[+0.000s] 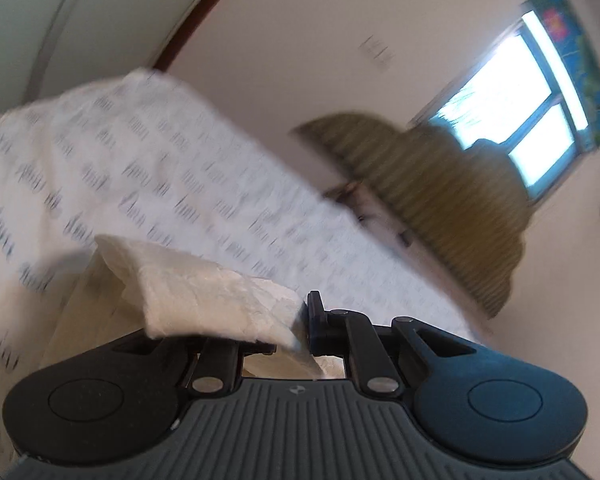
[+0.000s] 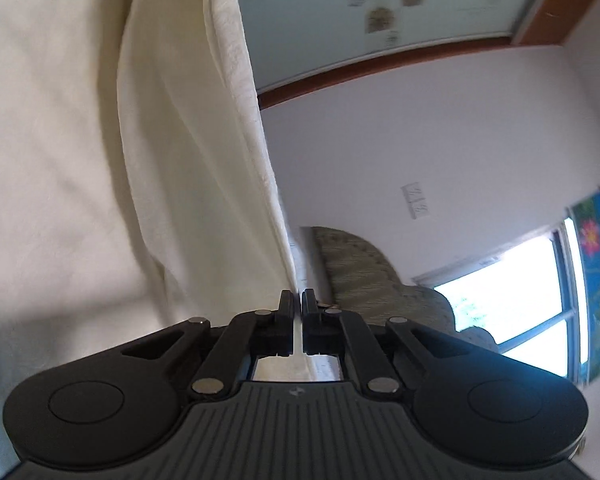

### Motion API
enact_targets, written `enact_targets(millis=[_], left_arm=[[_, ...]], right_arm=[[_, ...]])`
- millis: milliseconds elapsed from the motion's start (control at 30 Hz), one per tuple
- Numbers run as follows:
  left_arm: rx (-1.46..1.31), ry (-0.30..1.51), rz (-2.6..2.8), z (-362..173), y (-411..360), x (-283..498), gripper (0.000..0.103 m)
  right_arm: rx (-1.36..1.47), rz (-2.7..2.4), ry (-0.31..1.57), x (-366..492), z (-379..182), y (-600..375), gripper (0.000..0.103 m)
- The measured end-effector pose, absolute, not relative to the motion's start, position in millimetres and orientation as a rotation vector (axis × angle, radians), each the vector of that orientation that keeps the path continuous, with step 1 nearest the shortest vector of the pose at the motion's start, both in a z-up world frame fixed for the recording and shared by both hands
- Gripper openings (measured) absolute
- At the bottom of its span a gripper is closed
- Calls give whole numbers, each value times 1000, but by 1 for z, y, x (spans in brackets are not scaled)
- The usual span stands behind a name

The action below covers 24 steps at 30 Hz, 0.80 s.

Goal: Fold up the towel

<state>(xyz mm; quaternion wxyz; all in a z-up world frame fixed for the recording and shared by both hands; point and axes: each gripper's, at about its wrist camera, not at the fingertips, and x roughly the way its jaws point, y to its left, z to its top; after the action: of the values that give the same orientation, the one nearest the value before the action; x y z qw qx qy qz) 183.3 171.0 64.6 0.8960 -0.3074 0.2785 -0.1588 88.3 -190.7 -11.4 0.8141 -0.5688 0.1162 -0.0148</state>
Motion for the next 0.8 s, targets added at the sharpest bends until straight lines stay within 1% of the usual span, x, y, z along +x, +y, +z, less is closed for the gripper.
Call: enact_targets(millis=[100,200,267,300,333,367,400,433,467,500,567,633,700,733,767,800], left_arm=[[-617,570,-387,61,176,169,13],[-585,710,-352,23,175,153,13],[-599,802,-330,-5,177,146,12],[-610,816,-320,-14,178,141,12],[-621,821,-312,-20,180,139,12],[-640,821,-311,-22,182,137,12],[-659,818,-309,-24,185,137,12],[-673,812,-306,-25,186,137,13],[-678,809,-303,-24,186,139,13],[-677,805,-298,-23,185,140,14],[-670,800,-297,-22,184,143,20],[-683,800,-284,-22,183,144,20],[-703,801,-274,-23,182,146,20],[-716,803,-268,-24,182,147,21],[-726,807,-265,-25,182,148,21],[-737,810,-261,-26,183,150,21]], right_arm=[[-1176,-7,244,55,2,-184,3],[-1177,95,336,39,-7,-179,2],[-1081,134,369,38,-6,-188,3],[-1036,134,382,43,-1,-190,3],[-1000,146,422,50,1,-195,8],[-982,154,453,56,1,-200,23],[-985,142,453,58,-2,-203,35],[-1005,133,446,64,-5,-205,63],[-1037,140,441,66,-9,-205,79],[-1082,157,426,66,-16,-204,79],[-1148,169,402,69,-28,-197,78],[-1181,191,415,82,-40,-191,77],[-1195,216,427,90,-52,-186,67],[-1186,227,431,97,-53,-184,56],[-1179,229,434,102,-54,-183,38],[-1183,218,448,108,-59,-183,24]])
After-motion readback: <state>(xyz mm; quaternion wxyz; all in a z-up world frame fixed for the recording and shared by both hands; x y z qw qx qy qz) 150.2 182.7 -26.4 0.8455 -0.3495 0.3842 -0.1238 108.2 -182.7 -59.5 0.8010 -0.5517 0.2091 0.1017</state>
